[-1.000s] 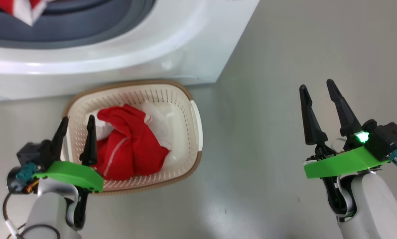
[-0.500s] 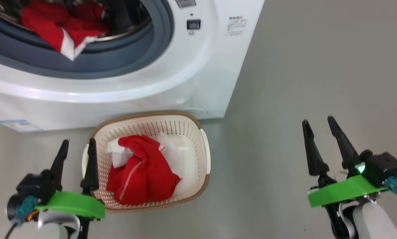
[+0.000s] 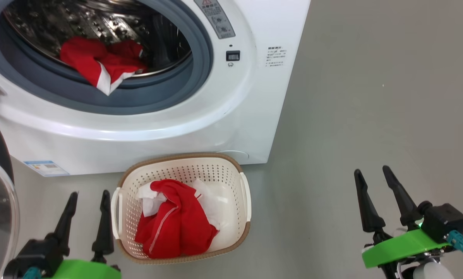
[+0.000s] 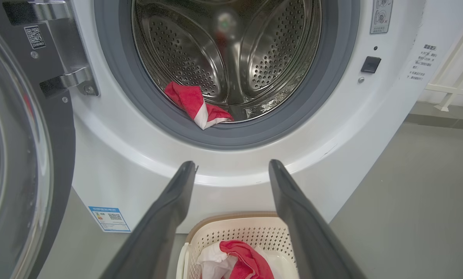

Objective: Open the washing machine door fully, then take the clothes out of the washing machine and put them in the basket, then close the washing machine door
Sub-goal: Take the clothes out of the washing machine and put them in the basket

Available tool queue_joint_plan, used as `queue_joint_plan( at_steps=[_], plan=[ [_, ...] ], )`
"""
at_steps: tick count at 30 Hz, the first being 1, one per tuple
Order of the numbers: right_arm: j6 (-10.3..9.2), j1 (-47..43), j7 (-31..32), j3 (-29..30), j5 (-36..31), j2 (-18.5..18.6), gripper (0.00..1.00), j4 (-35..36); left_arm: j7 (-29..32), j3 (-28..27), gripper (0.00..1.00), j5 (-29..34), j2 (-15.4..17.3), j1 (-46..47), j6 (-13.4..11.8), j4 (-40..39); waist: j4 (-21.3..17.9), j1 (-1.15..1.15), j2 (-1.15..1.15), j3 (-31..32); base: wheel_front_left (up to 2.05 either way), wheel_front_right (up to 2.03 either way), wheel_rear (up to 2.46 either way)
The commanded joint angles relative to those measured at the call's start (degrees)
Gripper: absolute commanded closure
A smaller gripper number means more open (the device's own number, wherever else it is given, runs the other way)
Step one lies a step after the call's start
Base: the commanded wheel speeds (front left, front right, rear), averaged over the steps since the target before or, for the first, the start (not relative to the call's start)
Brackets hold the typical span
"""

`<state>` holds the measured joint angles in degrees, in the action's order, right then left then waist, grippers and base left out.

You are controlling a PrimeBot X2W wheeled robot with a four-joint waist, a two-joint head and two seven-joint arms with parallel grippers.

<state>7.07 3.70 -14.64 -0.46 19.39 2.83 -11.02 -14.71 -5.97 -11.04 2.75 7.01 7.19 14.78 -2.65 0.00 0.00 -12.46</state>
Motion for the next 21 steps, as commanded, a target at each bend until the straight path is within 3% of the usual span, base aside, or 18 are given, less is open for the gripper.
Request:
queue_joint_plan(
  at_steps=[1,21],
  plan=[
    [0.42,-0.42,-0.36,-0.91,-0.73,0.05,0.00,1.27,-0.29,-2.29,0.00,0.54,0.56,-0.83,0.30,-2.14,0.11,0.00,0.00,0.54,0.00,0.00,0.00],
    [0.42,-1.80,-0.36,-0.22,-0.45,0.05,0.00,1.44,-0.29,-2.86,0.00,-0.45,0.14,-4.65,0.30,-6.75,0.15,0.00,0.00,0.51,0.00,0.00,0.00]
  ],
)
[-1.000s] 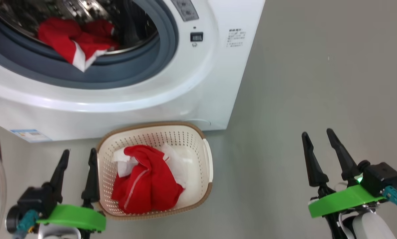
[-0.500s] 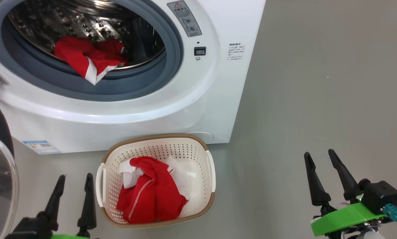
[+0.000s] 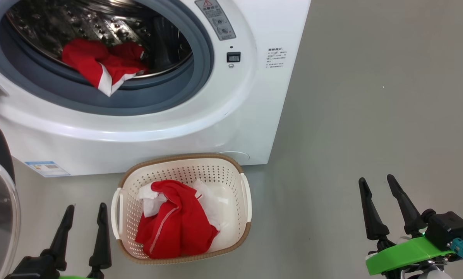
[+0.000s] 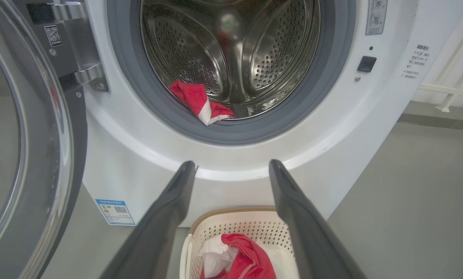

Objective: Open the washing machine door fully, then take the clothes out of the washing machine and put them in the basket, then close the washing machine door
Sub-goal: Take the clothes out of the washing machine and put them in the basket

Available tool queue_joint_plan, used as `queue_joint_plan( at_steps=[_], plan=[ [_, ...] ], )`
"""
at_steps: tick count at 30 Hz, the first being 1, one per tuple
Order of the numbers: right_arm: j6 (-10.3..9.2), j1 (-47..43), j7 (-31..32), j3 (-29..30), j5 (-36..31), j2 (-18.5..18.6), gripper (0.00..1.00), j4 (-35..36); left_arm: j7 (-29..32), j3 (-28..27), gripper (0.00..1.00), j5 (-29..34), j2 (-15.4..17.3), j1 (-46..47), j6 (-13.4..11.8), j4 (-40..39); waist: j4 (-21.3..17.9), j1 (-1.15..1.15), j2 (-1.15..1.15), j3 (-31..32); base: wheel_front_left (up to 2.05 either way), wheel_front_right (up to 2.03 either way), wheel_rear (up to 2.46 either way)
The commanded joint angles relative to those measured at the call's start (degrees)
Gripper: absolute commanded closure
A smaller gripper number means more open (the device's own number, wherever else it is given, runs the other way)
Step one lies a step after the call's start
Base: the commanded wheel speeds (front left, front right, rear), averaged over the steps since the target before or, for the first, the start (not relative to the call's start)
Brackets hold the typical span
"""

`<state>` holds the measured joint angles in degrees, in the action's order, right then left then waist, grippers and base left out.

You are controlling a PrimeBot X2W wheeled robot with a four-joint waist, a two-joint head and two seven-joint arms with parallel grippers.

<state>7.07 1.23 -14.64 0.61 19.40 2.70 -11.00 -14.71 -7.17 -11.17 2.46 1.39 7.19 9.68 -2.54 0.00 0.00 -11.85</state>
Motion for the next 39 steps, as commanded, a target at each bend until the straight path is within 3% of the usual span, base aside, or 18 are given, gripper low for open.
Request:
queue_joint_plan(
  at_steps=[1,13,19,27,39],
  plan=[
    [0.42,0.78,-0.36,-1.33,-0.42,0.18,0.00,1.45,-0.29,-1.59,0.00,-0.36,0.43,1.09,0.30,-1.75,0.06,0.00,0.00,-0.27,0.00,0.00,0.00],
    [0.42,3.70,-0.36,-1.82,0.27,0.18,0.00,2.31,-0.29,0.74,0.00,2.90,1.64,12.57,0.30,3.85,1.15,0.00,0.00,-5.97,0.00,0.00,0.00],
    [0.42,6.74,-0.36,-2.44,0.12,0.18,0.00,3.08,-0.29,2.68,0.00,7.05,3.64,26.02,0.25,9.72,1.37,0.00,0.00,-11.61,0.00,0.00,0.00],
    [0.42,11.53,-0.36,-3.81,0.24,0.18,0.00,4.09,-0.29,6.09,0.00,12.58,6.47,45.74,-1.62,24.15,0.09,0.00,0.00,-18.44,0.00,0.00,0.00],
    [0.42,14.28,-0.36,-6.78,2.09,0.18,0.00,4.61,-0.29,10.65,0.00,17.73,11.71,67.09,-4.65,46.88,-4.46,0.00,0.00,-23.82,0.00,0.00,0.00]
  ],
)
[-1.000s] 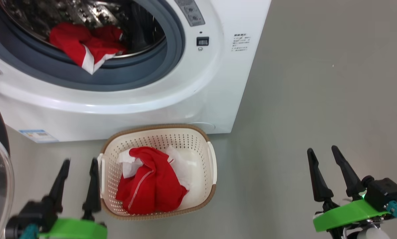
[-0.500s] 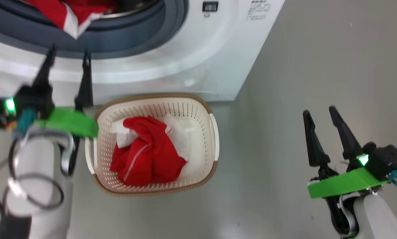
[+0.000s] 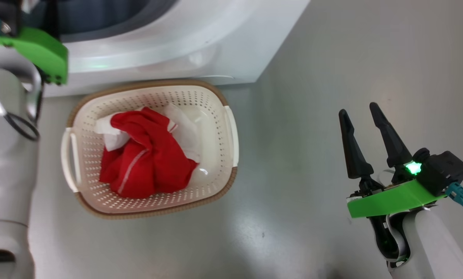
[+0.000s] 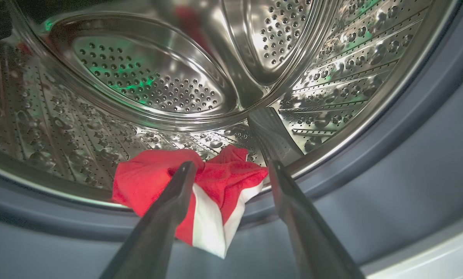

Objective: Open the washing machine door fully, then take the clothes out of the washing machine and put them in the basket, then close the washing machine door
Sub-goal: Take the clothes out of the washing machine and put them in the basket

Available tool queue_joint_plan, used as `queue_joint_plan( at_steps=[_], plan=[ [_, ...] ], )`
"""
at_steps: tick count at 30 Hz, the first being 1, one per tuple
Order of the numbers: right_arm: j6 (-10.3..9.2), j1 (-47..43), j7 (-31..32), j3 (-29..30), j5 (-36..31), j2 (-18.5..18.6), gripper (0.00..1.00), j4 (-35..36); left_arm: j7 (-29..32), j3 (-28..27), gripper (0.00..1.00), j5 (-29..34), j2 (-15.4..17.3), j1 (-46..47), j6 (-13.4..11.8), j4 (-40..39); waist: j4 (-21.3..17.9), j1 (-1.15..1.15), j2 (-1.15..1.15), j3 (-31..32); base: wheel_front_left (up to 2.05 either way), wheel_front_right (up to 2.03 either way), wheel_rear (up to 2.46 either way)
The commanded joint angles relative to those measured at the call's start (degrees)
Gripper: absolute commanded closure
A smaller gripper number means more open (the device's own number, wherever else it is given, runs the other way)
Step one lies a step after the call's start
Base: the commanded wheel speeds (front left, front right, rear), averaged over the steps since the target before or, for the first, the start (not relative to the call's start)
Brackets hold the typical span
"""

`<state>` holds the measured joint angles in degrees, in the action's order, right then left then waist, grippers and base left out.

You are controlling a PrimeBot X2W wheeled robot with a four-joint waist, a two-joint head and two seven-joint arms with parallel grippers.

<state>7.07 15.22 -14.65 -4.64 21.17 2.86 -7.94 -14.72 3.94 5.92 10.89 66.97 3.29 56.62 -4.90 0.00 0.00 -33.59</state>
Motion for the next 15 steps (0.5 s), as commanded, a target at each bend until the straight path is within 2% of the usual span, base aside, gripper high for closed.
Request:
queue_joint_plan(
  at_steps=[1,15],
  plan=[
    [0.42,0.45,-0.35,-1.74,0.46,0.01,0.00,1.63,-0.28,-0.13,0.00,0.94,3.69,2.78,-0.94,1.22,-2.48,0.00,0.00,-2.45,0.00,0.00,0.00],
    [0.42,2.75,-0.35,-5.61,2.36,0.01,0.00,2.90,0.16,3.88,0.00,4.41,10.37,14.80,-3.47,14.22,-7.65,0.00,0.00,-6.87,0.00,0.00,0.00]
  ],
)
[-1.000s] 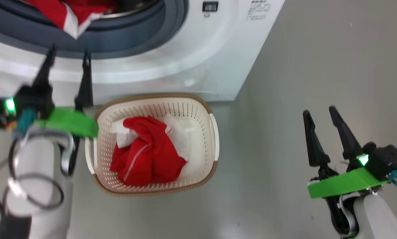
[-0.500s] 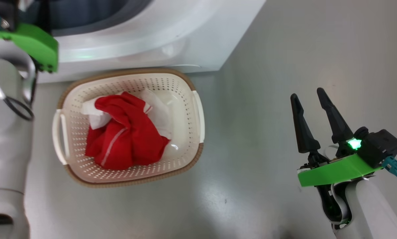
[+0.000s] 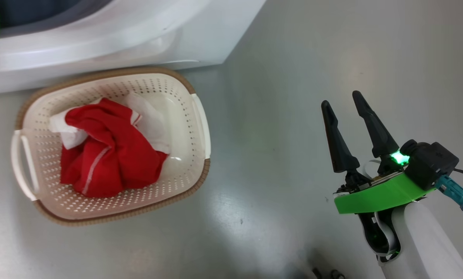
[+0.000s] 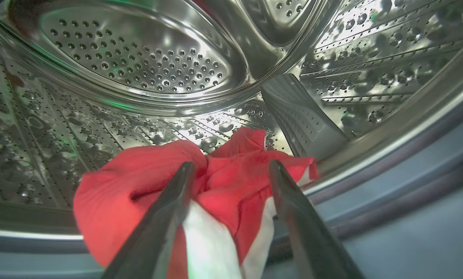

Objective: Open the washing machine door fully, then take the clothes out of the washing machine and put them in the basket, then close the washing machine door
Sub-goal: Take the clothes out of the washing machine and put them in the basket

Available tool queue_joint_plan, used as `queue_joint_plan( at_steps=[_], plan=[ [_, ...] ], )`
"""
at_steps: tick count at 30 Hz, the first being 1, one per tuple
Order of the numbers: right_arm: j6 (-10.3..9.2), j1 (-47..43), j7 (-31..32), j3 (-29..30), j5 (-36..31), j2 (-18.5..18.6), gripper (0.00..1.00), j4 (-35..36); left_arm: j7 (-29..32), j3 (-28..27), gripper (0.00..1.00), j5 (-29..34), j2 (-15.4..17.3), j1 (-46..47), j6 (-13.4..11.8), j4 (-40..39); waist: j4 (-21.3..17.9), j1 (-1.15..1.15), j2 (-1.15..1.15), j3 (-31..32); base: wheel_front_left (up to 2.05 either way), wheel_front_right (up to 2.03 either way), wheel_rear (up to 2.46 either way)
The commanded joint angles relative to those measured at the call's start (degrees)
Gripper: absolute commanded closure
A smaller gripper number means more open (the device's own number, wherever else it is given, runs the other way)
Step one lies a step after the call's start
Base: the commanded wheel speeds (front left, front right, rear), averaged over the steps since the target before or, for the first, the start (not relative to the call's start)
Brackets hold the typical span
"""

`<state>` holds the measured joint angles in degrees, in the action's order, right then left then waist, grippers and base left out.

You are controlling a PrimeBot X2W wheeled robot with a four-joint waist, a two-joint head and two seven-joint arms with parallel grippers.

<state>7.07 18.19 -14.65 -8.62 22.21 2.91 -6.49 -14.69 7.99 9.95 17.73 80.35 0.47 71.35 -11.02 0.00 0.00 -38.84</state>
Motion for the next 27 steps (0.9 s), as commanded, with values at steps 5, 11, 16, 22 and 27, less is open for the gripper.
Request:
queue_joint_plan(
  at_steps=[5,11,16,22,27],
  plan=[
    [0.42,-0.08,-0.35,-1.96,1.83,-0.03,0.00,1.77,1.33,0.32,0.00,0.49,5.20,2.91,-0.74,0.90,-2.35,0.00,0.00,-2.51,0.00,0.00,0.00],
    [0.42,-0.14,-0.35,-1.82,2.12,-0.03,0.00,1.74,3.09,0.88,0.22,0.03,5.89,3.44,-0.18,1.89,-2.64,0.00,0.00,-2.91,0.00,0.00,0.00],
    [0.42,0.05,-0.35,-1.79,2.19,-0.03,0.00,1.75,3.28,1.29,1.00,-0.47,5.81,3.21,-0.20,2.20,-2.49,0.00,0.00,-2.63,0.00,0.00,0.00],
    [0.42,0.28,-0.35,-1.53,2.02,-0.03,0.00,1.80,2.38,1.64,1.00,-1.30,5.18,3.33,-0.43,2.33,-2.04,0.00,0.00,-2.22,0.00,0.00,0.00],
    [0.42,-0.01,-0.35,-0.86,1.58,-0.03,0.00,1.52,0.45,0.59,1.00,-3.54,3.86,2.59,-0.61,1.54,-1.07,0.00,0.00,-1.12,0.00,0.00,0.00]
  ],
)
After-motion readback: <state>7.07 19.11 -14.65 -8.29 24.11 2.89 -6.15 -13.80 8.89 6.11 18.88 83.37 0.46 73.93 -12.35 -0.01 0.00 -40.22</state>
